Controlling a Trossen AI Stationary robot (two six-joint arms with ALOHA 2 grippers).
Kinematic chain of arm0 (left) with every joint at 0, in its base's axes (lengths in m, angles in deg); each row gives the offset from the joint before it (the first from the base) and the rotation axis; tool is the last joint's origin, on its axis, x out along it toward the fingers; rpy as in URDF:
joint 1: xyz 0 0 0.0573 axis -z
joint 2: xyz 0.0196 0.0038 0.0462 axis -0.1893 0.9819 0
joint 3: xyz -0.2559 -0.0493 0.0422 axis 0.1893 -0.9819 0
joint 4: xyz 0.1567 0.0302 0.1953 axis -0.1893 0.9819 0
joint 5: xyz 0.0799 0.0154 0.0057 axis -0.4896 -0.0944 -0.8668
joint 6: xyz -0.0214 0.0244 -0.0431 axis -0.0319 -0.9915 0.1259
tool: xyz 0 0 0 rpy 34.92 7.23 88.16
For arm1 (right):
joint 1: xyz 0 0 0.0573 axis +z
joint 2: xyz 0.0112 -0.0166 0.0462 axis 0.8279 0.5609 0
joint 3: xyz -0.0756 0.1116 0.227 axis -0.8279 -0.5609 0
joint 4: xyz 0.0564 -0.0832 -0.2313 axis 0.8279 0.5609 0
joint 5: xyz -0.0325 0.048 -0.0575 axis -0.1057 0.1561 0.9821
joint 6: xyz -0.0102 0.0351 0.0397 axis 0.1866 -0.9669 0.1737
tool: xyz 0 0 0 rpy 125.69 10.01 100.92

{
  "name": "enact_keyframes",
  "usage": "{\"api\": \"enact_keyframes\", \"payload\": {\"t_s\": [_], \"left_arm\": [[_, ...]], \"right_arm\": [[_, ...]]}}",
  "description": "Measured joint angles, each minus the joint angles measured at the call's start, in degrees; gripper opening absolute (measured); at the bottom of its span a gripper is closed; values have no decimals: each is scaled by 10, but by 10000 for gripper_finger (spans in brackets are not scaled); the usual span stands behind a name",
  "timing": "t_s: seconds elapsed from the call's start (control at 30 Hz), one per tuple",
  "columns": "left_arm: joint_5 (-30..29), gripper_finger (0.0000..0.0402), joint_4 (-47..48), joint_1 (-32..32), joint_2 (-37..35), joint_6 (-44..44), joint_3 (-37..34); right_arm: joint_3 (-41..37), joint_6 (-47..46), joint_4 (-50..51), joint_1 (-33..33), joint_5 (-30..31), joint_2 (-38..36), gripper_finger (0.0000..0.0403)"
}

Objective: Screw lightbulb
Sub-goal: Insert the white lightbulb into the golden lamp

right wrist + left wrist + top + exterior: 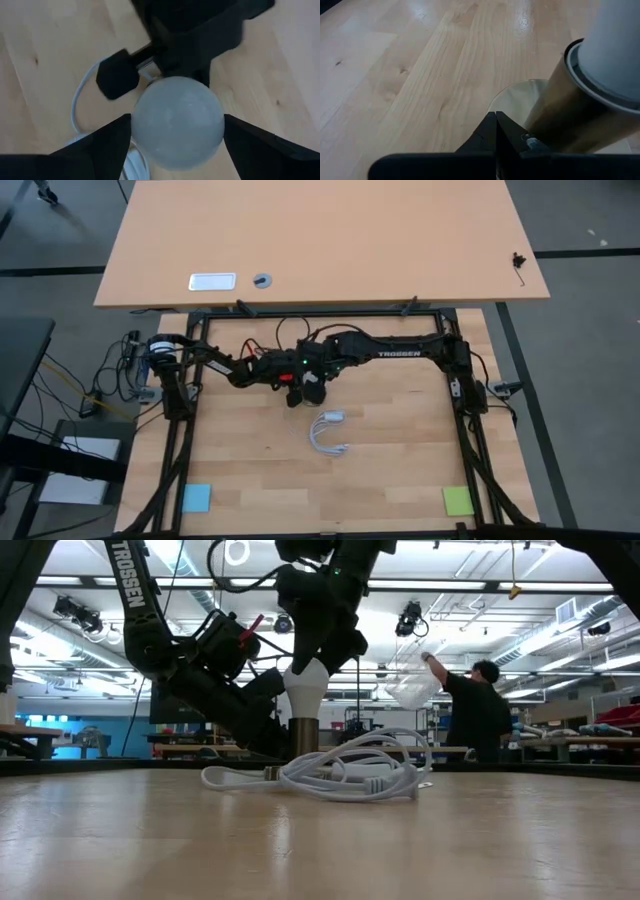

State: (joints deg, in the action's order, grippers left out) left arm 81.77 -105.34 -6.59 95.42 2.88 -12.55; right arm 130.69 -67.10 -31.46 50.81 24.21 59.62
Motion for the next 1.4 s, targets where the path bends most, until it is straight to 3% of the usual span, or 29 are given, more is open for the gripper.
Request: {"api": "enact_keyframes", "payload": {"t_s": [0.27,0.6,0.7,1.03,1.4], "left_arm": [[-24,2,-10,-1,0,0,0],[-8,1,-10,-2,0,1,0],[-7,0,-10,-1,0,0,0],[-5,0,-10,-1,0,0,0],[-2,0,-8,-1,0,0,0]], "right_arm": [[72,110,79,3,1,2,339],[94,434,84,1,3,0,337],[90,486,64,-8,1,1,328],[42,480,23,-41,-63,1,304],[23,402,3,-41,-76,1,293]]}}
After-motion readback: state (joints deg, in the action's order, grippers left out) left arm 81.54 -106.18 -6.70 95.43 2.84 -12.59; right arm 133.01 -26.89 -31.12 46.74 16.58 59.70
